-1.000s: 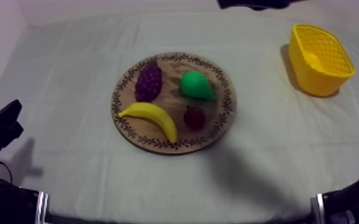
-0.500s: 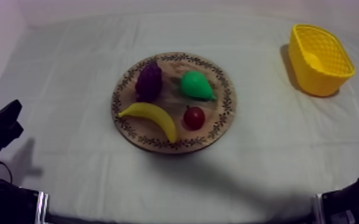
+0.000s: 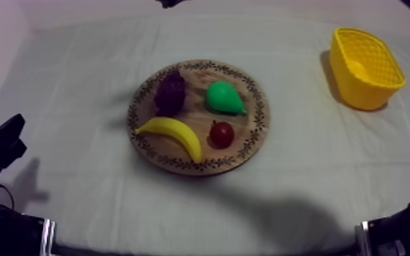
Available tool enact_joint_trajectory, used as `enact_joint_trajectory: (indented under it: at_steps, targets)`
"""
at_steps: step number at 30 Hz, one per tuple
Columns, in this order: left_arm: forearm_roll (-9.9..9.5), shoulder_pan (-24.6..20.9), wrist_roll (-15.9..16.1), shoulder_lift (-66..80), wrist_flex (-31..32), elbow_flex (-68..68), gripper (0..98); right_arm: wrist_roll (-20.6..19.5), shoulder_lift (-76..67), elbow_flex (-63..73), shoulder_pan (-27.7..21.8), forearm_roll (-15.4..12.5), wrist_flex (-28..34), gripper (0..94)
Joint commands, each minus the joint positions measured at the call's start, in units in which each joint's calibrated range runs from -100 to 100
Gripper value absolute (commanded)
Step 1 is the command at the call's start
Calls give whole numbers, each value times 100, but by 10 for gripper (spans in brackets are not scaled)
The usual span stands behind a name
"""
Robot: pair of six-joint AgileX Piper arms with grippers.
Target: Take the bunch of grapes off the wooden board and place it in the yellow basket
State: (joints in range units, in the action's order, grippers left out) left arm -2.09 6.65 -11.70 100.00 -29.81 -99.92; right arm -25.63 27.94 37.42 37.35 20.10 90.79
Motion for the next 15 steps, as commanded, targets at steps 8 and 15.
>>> enact_joint_trajectory:
  at_steps: [8, 15]
  targets:
    - [2, -3, 0, 0, -1, 3, 1, 5, 740, 728, -88, -80, 412, 2]
    - [2, -3, 0, 0, -1, 3, 1, 66, 995, 841, -136, -191, 570, 96]
